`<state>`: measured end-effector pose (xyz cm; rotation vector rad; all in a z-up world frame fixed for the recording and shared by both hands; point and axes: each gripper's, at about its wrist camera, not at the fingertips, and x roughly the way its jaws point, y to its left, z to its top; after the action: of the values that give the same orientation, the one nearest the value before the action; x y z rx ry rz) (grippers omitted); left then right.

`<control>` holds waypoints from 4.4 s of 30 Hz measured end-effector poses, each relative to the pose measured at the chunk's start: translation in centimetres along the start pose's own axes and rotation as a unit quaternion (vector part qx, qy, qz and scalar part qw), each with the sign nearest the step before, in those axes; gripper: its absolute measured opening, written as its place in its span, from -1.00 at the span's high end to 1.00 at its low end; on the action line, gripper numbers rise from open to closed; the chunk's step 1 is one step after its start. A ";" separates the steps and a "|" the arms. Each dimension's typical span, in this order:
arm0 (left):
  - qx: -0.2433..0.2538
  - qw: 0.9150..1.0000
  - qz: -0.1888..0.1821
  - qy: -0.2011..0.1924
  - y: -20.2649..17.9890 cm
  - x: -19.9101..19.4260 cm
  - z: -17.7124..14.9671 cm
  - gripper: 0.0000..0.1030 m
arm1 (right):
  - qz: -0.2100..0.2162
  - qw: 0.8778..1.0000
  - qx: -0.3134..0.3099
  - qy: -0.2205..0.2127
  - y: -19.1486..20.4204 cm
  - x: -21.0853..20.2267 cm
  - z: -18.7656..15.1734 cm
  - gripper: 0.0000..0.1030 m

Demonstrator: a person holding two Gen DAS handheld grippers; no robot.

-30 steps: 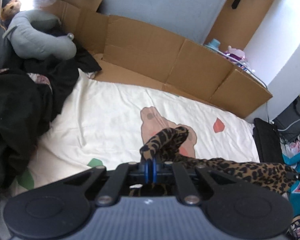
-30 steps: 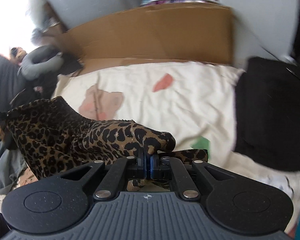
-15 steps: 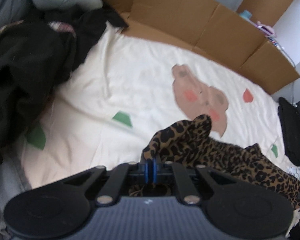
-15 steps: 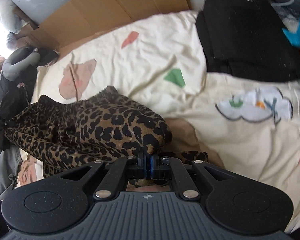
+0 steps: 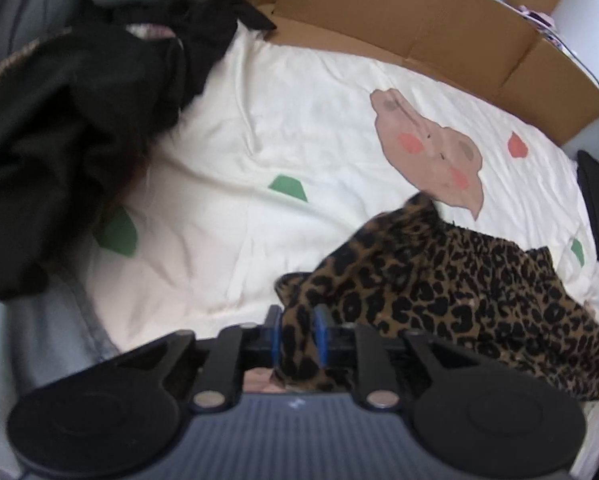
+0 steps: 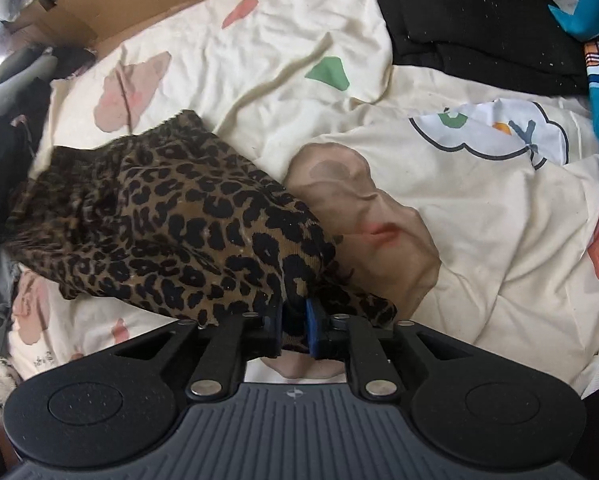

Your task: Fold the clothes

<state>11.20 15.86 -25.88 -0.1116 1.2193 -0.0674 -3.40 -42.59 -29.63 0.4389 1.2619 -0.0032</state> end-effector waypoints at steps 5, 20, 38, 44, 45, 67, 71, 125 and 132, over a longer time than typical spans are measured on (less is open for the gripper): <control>0.015 1.000 -0.012 -0.019 -0.3 -0.8 1.4 0.33 | 0.013 0.999 -0.021 -0.032 0.9 -1.1 1.1 0.12; 0.068 0.997 -0.040 -0.021 -3.9 2.7 7.3 0.17 | 0.047 0.991 -0.099 -0.078 4.9 1.6 7.5 0.06; 0.072 0.996 -0.053 0.009 -5.4 7.8 9.5 0.03 | 0.061 0.978 -0.197 -0.013 10.0 10.7 14.1 -0.50; 0.056 0.996 -0.061 0.025 -5.4 10.2 7.5 0.00 | 0.065 0.982 -0.180 -0.005 10.0 12.9 14.5 -0.64; 0.057 0.996 -0.062 0.028 -5.5 10.5 7.1 0.00 | 0.062 0.982 -0.176 -0.004 9.9 13.2 14.6 -0.64; 0.098 0.990 -0.067 0.075 -6.7 14.7 5.3 0.82 | 0.061 0.979 -0.191 0.044 10.1 16.3 13.7 0.44; 0.081 0.992 -0.068 0.064 -6.2 13.6 5.8 0.93 | 0.044 0.979 -0.197 0.034 10.3 15.2 13.8 0.85; 0.030 0.992 -0.026 -0.121 -7.7 14.2 23.4 0.95 | -0.044 0.957 -0.237 -0.161 15.9 14.0 33.3 0.96; 0.028 0.996 -0.001 -0.084 -8.0 17.0 23.1 0.75 | -0.064 0.956 -0.243 -0.153 15.8 15.9 33.9 0.84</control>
<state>38.79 7.20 -32.90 -0.0673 1.0491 -0.0918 36.56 -35.25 -31.28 -0.0707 0.9393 0.1224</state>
